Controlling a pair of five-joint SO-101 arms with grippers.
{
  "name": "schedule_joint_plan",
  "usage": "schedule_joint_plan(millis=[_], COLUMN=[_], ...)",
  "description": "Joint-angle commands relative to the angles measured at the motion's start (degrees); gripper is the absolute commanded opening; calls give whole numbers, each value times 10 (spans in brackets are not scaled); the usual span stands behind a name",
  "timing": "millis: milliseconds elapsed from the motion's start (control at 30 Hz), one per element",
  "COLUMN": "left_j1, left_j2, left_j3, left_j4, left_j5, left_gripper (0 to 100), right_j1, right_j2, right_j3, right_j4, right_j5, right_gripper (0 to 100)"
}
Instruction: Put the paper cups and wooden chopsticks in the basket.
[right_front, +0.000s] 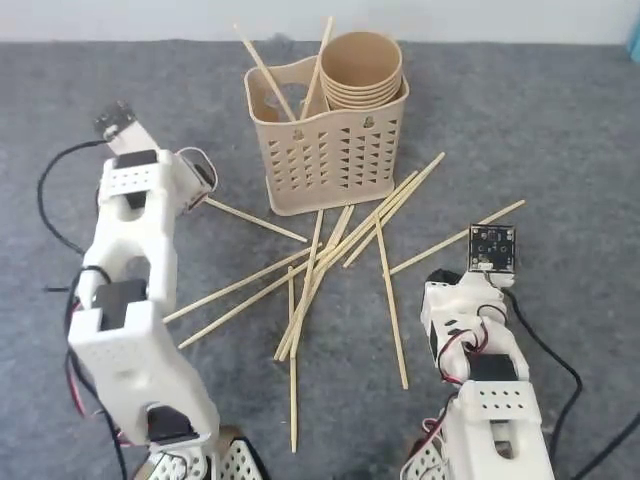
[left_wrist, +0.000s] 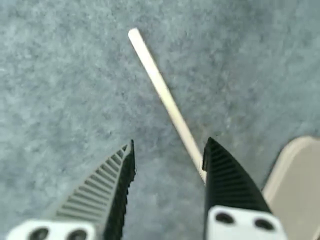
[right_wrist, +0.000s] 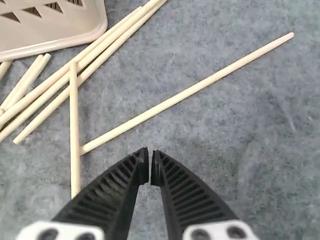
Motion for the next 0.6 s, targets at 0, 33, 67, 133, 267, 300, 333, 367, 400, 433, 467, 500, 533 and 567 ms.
schedule_joint_plan(millis=[0,33,67,133,267,300,333,367,400,433,467,500,533,567], left_j1=[0,0,0,0,1,0,0,0,1,4,11,17,21,25], left_j2=[18,25,33,51,88,95,98,103,105,108,111,113,113,113], left_j3=[-59,-63,-66,-72,-87,-95,-103,-114,-118,-123,-124,-124,-124,-124], left_j4=[13,10,4,1,1,4,8,18,27,35,40,45,49,55], left_j5=[26,34,40,43,60,63,66,67,67,67,67,65,63,62], left_gripper=[214,214,214,214,214,214,213,213,212,201,178,139,88,26], right_j1=[7,7,7,7,6,6,5,5,5,5,5,5,5,5], right_j2=[-10,-10,-10,-10,-10,-10,-10,-10,-10,-10,-10,-10,-10,-10], right_j3=[-10,-10,-10,-10,-10,-10,-10,-10,-10,-10,-10,-10,-10,-10], right_j4=[4,4,4,4,5,5,5,5,5,5,5,5,5,5], right_j5=[-5,-5,-5,-4,25,28,28,29,29,29,30,30,30,30], right_gripper=[30,30,30,30,28,28,28,28,28,28,28,27,27,27])
